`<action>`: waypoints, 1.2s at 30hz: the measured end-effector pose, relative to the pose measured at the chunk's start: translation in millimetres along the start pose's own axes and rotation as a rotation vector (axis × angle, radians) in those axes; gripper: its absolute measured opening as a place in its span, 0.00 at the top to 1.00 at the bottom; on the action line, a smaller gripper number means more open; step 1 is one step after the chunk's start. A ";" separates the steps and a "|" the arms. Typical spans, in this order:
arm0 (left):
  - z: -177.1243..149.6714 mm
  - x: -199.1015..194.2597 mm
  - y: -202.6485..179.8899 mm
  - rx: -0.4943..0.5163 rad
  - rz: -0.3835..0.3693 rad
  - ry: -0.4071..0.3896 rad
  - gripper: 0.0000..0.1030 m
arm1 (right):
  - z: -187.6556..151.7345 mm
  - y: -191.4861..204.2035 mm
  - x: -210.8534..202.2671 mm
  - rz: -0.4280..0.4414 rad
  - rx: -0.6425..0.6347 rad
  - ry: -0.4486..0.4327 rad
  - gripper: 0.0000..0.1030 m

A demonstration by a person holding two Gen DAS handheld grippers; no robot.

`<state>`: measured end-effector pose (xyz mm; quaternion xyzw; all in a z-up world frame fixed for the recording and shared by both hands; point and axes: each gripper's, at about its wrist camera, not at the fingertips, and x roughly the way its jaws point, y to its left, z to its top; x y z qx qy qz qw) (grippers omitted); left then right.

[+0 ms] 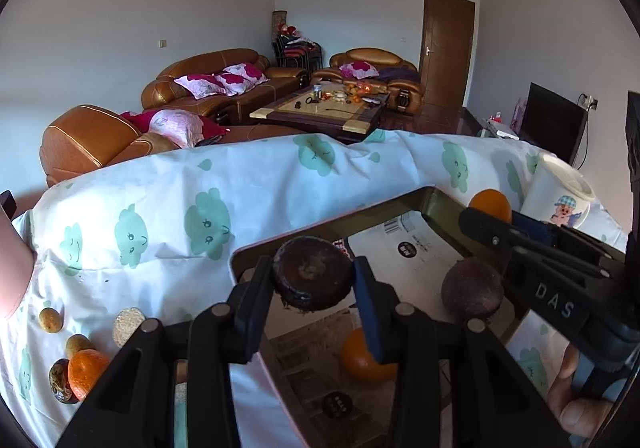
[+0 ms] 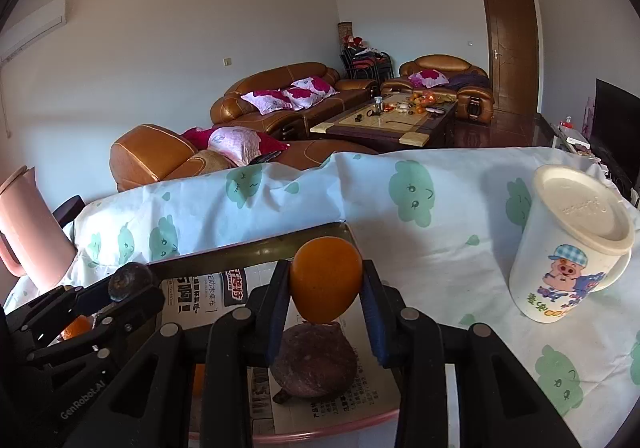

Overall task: Organize fruits
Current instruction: 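Release orange into pink tin with right tool while left tool releases brown fruit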

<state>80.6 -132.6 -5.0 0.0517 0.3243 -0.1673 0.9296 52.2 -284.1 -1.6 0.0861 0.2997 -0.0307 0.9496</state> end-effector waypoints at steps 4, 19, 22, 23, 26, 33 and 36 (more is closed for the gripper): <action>1.0 12.4 -7.1 0.004 0.031 0.031 0.60 | -2.2 1.9 9.3 0.050 0.008 0.035 0.65; -8.7 11.8 -15.3 0.043 0.097 0.025 0.22 | -8.6 4.2 19.3 0.136 0.030 0.074 0.58; -9.7 -2.6 -19.0 0.058 0.127 -0.036 0.01 | -7.1 3.8 11.9 0.134 0.042 0.034 0.38; -10.2 -7.9 -19.4 0.058 0.124 -0.057 0.01 | -6.2 3.5 7.3 0.125 0.044 0.004 0.34; -10.5 -18.0 -15.1 0.039 0.127 -0.086 0.00 | -4.2 3.3 -9.8 0.070 0.028 -0.112 0.28; -20.5 -41.1 -3.8 0.003 0.218 -0.207 0.00 | -5.6 2.5 -29.4 -0.011 0.007 -0.240 0.20; -23.8 -50.9 1.9 -0.017 0.246 -0.248 0.00 | -6.8 2.8 -33.4 -0.025 0.003 -0.262 0.20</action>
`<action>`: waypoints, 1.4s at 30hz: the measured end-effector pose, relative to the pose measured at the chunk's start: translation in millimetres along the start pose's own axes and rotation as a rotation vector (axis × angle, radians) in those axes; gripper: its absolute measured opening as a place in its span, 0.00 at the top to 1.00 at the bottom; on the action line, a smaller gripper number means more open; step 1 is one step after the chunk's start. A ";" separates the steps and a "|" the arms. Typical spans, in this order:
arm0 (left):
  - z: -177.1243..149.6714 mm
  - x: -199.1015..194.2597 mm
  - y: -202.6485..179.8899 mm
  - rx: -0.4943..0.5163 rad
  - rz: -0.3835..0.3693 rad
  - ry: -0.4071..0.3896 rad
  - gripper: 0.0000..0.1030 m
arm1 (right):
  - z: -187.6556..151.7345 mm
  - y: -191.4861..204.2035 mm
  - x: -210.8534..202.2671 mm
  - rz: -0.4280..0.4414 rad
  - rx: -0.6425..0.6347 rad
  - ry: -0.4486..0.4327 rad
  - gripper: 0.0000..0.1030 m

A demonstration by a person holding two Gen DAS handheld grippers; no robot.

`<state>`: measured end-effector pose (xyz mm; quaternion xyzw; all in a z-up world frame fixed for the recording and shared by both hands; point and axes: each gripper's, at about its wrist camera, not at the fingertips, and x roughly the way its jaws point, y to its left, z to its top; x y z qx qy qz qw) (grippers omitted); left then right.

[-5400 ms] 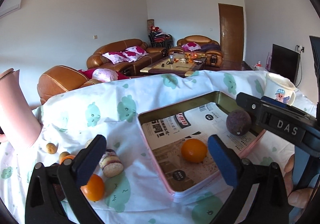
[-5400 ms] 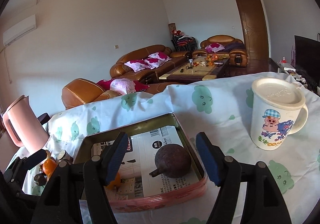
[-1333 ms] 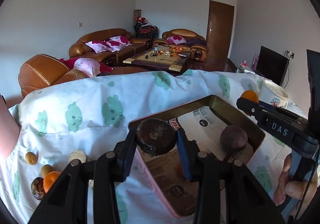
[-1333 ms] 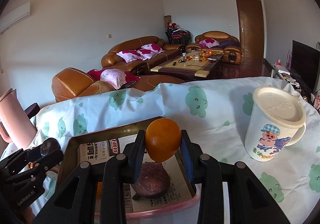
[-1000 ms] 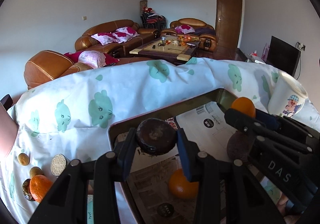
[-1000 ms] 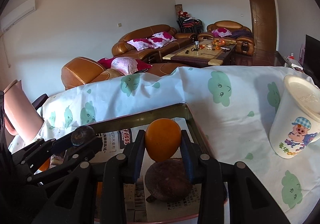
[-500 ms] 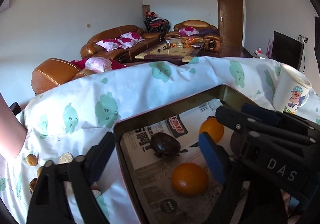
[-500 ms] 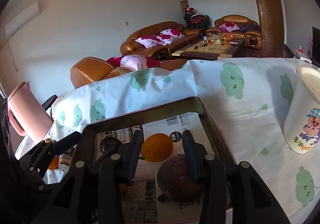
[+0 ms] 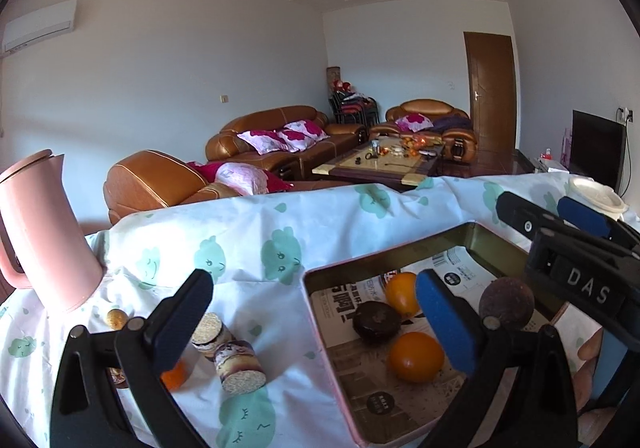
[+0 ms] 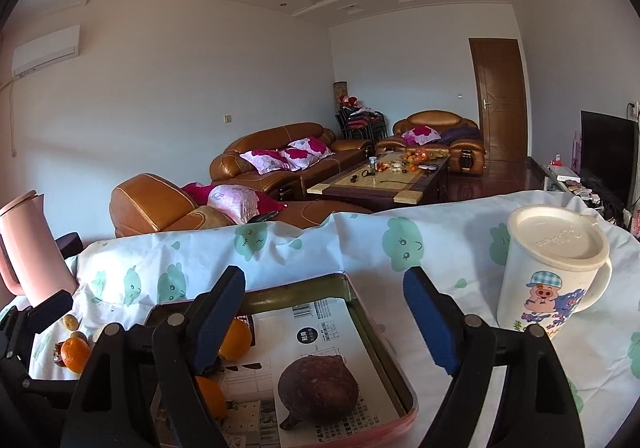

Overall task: Organize fruits
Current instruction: 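Release orange into pink tin with right tool while left tool releases brown fruit, then grasp a cake cup with right tool while left tool grasps a dark brown fruit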

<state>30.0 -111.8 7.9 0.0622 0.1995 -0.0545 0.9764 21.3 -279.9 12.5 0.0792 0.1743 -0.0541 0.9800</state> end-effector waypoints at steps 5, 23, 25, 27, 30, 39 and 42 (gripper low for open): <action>-3.0 -14.3 9.0 -0.017 0.060 -0.066 0.00 | -1.5 4.8 -12.3 -0.017 -0.020 -0.056 0.20; -18.5 -40.6 26.2 -0.068 0.042 -0.068 0.00 | -14.1 25.3 -39.9 -0.081 -0.067 -0.111 0.15; -18.7 -41.2 27.7 -0.076 0.030 -0.057 0.00 | -15.9 26.7 -44.4 -0.084 -0.070 -0.115 0.15; -20.8 -43.0 31.4 -0.091 0.016 -0.051 0.00 | -17.4 27.2 -47.4 -0.080 -0.066 -0.109 0.15; -24.0 -44.2 38.0 -0.116 -0.007 -0.037 0.00 | -20.0 29.6 -48.7 -0.076 -0.061 -0.080 0.15; -31.2 -28.9 72.6 -0.139 -0.027 0.090 0.00 | -32.5 56.2 -52.0 -0.073 -0.095 0.025 0.15; -32.7 -27.1 88.5 -0.116 0.005 0.096 0.00 | -36.3 66.0 -51.0 -0.048 -0.105 0.057 0.15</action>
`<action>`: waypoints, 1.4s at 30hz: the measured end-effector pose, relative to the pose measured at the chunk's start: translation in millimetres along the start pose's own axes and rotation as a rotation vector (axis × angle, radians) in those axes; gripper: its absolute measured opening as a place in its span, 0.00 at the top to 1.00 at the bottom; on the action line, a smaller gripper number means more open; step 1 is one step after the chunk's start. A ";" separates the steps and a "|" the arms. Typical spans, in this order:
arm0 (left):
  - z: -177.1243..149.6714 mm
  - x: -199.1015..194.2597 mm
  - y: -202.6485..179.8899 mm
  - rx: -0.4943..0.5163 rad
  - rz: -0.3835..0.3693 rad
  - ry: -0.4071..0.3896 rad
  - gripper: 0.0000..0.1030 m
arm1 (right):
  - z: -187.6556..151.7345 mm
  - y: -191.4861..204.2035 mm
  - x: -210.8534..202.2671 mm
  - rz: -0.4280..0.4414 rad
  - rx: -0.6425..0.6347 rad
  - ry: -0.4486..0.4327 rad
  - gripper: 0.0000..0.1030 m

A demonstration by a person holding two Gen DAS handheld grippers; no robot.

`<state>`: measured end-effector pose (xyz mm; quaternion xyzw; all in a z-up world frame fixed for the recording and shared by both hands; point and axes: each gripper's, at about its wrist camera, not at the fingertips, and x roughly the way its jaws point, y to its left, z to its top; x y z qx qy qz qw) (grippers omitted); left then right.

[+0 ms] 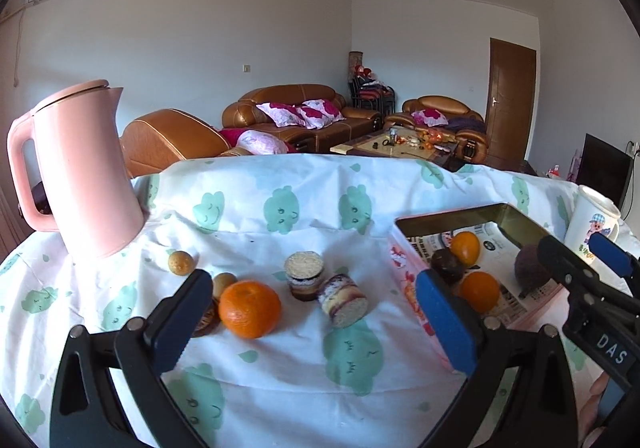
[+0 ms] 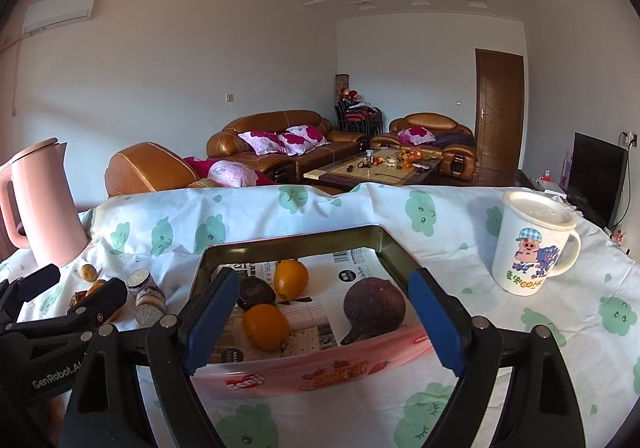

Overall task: Organize fruits
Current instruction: 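Grasp a cake cup with right tool while left tool grasps a dark brown fruit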

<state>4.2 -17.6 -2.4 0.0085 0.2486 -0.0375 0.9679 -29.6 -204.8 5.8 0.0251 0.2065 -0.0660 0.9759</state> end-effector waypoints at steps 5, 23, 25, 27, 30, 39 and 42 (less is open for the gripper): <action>6.8 5.4 35.9 0.058 0.082 0.009 0.00 | -3.9 22.5 0.1 0.075 -0.029 0.041 0.15; 12.5 22.8 163.5 -0.143 0.192 0.137 0.00 | -11.9 154.0 62.6 0.297 -0.306 0.317 0.57; 12.3 24.6 163.6 -0.123 0.172 0.151 0.00 | -12.7 160.1 71.2 0.286 -0.335 0.347 0.57; 12.6 26.7 162.7 -0.095 0.165 0.166 0.00 | -12.3 166.0 76.9 0.262 -0.370 0.362 0.57; 10.7 30.3 156.4 -0.051 0.142 0.195 0.00 | -12.2 171.5 83.2 0.225 -0.425 0.375 0.57; 1.1 38.2 128.3 0.111 0.103 0.246 0.00 | -17.3 165.1 96.4 0.180 -0.452 0.394 0.63; -0.5 37.2 127.7 0.114 0.053 0.257 0.02 | -14.7 151.9 79.0 0.242 -0.355 0.370 0.63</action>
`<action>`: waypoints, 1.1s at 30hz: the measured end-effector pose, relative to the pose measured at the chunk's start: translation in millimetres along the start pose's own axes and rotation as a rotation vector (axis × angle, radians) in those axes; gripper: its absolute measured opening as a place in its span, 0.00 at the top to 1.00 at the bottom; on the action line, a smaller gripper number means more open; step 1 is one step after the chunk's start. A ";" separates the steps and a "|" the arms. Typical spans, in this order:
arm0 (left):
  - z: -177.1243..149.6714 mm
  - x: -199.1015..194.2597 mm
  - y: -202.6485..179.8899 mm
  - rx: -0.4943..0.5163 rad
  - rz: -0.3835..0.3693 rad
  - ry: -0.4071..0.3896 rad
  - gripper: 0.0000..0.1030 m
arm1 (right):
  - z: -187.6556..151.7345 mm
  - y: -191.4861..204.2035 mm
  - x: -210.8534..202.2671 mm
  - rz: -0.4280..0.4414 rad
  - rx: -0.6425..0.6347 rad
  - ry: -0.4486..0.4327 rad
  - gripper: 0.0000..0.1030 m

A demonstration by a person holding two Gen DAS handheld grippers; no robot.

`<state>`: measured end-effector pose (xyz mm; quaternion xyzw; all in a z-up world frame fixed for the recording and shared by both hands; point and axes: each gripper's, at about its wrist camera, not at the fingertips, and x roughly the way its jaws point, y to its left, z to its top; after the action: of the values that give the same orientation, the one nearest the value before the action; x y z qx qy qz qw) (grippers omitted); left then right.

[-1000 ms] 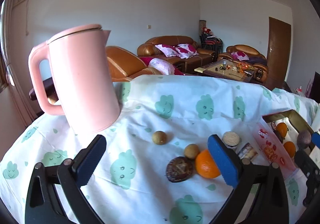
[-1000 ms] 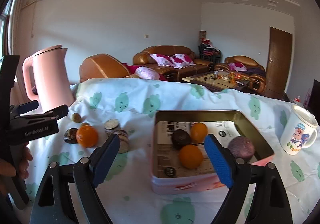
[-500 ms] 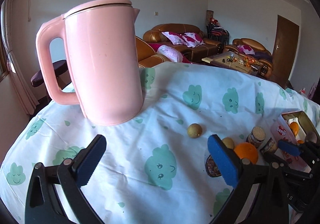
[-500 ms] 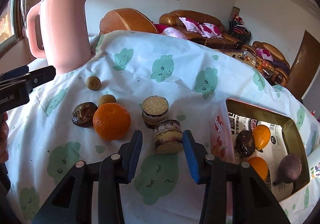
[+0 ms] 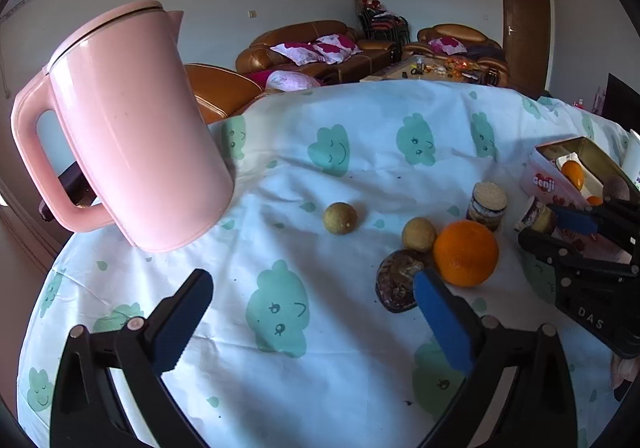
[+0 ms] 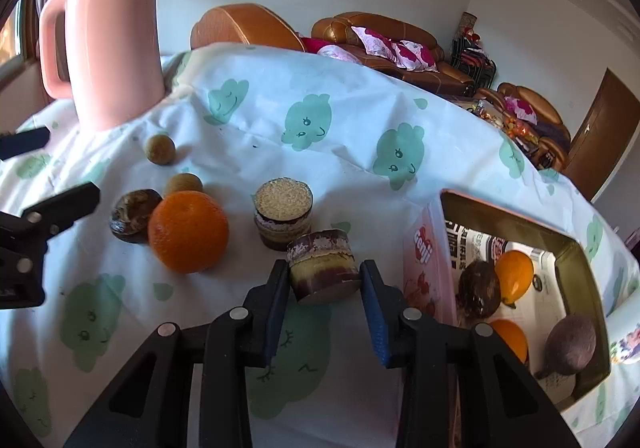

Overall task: Organize fruits
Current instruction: 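Grasp a cake cup with right tool while left tool grasps a dark brown fruit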

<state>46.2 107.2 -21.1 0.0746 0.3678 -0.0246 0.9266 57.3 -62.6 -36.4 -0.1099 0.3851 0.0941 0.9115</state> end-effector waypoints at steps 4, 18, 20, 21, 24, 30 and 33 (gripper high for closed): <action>-0.6 -1.5 -9.9 0.036 -0.085 0.000 0.11 | -14.3 -3.3 -26.4 0.097 0.060 -0.060 0.63; 3.0 42.0 -27.0 0.026 -0.163 0.128 0.43 | -28.0 2.5 -38.9 0.202 0.071 -0.070 0.63; 2.7 39.6 -28.1 0.031 -0.165 0.120 0.62 | -28.7 1.9 -38.1 0.194 0.069 -0.071 0.63; 2.4 38.2 -27.4 0.029 -0.173 0.114 0.61 | -29.3 0.9 -37.3 0.196 0.074 -0.069 0.63; 2.1 32.9 -20.2 -0.007 -0.133 0.090 0.61 | -29.1 -2.6 -39.4 0.202 0.088 -0.083 0.63; 2.2 1.8 7.3 -0.179 -0.032 -0.090 0.61 | -25.0 -11.9 -57.4 0.230 0.108 -0.167 0.63; 2.6 -13.0 16.2 -0.303 -0.008 -0.174 0.61 | -22.7 -18.2 -66.3 0.264 0.122 -0.212 0.63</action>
<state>40.2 122.6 -8.3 -0.0701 0.2858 0.0209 0.9555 1.0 -92.0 -1.6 0.0075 0.3030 0.2006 0.9316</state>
